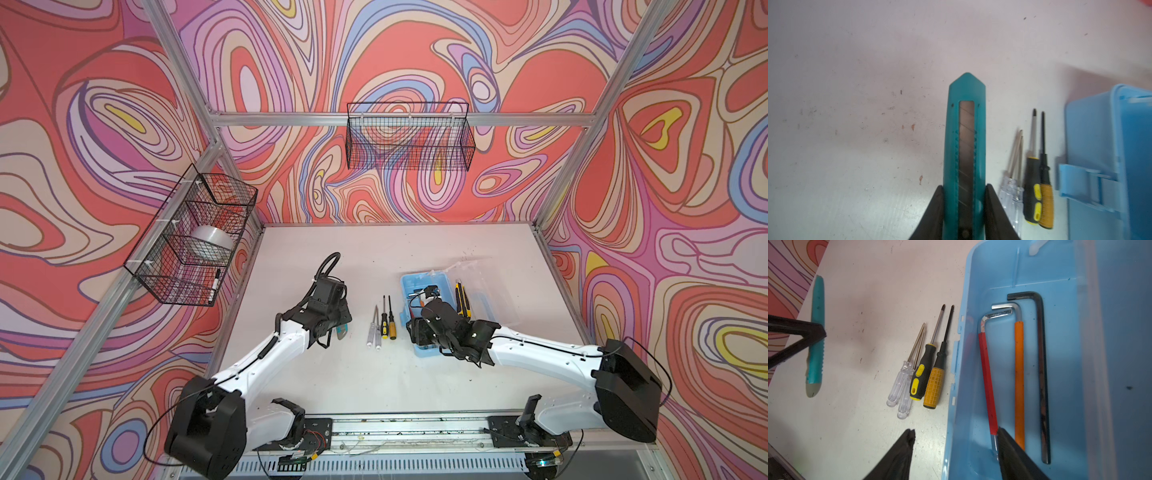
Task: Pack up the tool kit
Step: 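Lift the teal knife and carry it over the blue box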
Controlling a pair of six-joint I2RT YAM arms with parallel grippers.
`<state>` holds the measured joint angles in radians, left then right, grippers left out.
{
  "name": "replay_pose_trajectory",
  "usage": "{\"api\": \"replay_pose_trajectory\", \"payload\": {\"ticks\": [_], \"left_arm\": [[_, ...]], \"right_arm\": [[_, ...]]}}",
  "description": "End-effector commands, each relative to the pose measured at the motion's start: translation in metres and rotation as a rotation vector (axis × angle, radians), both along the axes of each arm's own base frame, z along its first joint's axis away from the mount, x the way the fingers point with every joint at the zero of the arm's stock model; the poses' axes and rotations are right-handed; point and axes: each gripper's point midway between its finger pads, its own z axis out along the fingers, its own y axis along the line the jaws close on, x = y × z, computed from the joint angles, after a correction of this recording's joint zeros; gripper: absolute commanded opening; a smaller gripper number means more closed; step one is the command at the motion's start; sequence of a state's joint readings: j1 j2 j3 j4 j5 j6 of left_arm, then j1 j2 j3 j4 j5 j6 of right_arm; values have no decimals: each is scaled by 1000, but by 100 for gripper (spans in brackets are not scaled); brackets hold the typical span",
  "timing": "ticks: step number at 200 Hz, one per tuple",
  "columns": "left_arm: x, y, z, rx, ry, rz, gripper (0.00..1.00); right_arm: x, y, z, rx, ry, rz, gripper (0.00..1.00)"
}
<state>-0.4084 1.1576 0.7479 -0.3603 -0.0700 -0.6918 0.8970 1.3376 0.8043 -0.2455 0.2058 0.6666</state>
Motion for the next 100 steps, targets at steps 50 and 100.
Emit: {"api": "replay_pose_trajectory", "payload": {"ticks": [50, 100], "left_arm": [[10, -149, 107, -207, -264, -208, 21], [22, -255, 109, -275, -251, -354, 22]], "right_arm": [[-2, -87, 74, -6, -163, -187, 66], [-19, -134, 98, -16, -226, -285, 65]]}}
